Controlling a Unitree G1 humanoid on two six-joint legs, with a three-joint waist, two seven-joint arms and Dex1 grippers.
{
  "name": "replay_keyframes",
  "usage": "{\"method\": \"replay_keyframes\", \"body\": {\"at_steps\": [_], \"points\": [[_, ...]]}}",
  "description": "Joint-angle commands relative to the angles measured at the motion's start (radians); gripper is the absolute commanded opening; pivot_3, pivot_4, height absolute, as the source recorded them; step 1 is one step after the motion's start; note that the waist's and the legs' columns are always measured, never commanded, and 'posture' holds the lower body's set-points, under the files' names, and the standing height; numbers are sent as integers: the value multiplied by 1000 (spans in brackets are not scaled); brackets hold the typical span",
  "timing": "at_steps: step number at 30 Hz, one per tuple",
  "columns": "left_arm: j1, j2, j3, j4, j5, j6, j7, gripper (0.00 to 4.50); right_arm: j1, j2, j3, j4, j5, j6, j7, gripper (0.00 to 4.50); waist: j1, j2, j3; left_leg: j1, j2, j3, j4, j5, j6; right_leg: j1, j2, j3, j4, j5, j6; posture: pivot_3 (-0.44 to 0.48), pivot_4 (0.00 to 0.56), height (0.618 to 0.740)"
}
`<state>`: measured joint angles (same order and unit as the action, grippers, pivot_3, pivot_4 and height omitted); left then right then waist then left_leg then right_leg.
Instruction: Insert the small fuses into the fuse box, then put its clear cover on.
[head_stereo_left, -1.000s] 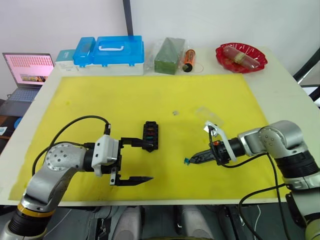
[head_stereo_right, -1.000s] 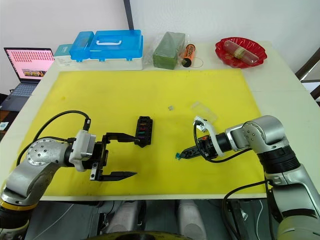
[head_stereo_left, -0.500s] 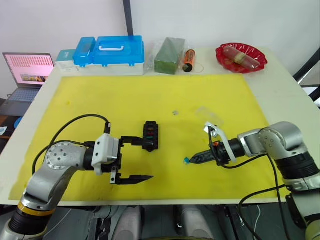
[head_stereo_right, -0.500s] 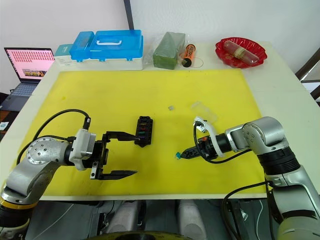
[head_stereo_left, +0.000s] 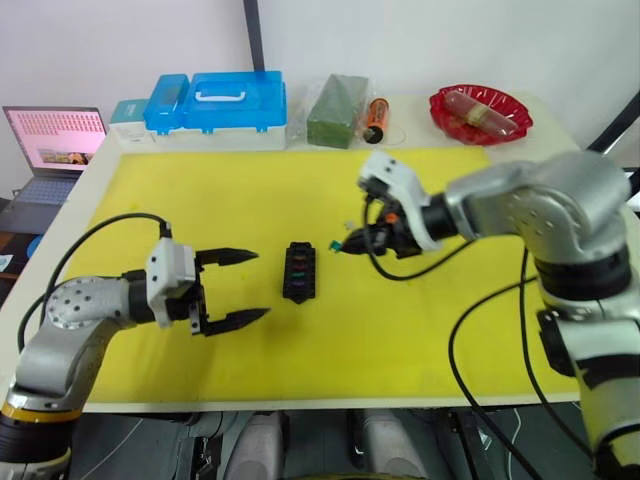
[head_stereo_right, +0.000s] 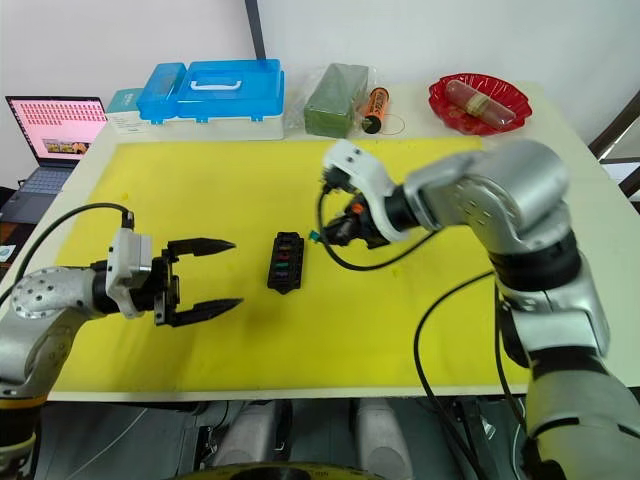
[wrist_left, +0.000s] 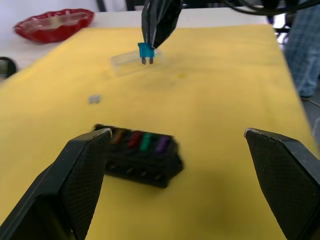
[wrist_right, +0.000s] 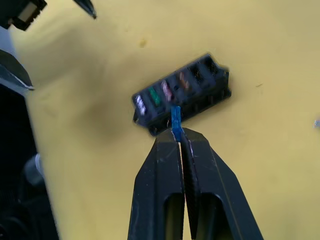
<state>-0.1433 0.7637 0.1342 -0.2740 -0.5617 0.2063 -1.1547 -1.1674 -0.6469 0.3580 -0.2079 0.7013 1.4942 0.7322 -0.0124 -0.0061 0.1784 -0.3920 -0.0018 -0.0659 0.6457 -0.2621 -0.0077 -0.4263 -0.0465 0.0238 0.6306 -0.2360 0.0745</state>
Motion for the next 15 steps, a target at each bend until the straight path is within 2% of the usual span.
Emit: {"method": "replay_keyframes", "body": {"at_steps": [1, 8, 15], "points": [[-44, 6, -4, 71, 25, -35, -31, 4500, -53, -20, 172, 5, -142, -202, 68, 31, 0, -1, 0, 0, 0, 0, 0, 0, 0, 0, 0, 0, 0, 0, 1, 0, 150, 740], [-128, -25, -46, 170, 45, -44, -68, 4500, -99, 13, 317, 57, -305, -338, 117, 31, -5, -1, 0, -1, 0, 1, 0, 0, 0, -1, -1, 0, 0, 2, 4, 0, 150, 740], [-186, -60, -94, 220, 72, -61, -90, 4500, -83, 44, 341, 70, -371, -397, 184, 31, -6, -1, 0, -1, 0, 0, 0, 0, 0, -1, -1, 0, 1, 2, 4, 0, 150, 740]]}}
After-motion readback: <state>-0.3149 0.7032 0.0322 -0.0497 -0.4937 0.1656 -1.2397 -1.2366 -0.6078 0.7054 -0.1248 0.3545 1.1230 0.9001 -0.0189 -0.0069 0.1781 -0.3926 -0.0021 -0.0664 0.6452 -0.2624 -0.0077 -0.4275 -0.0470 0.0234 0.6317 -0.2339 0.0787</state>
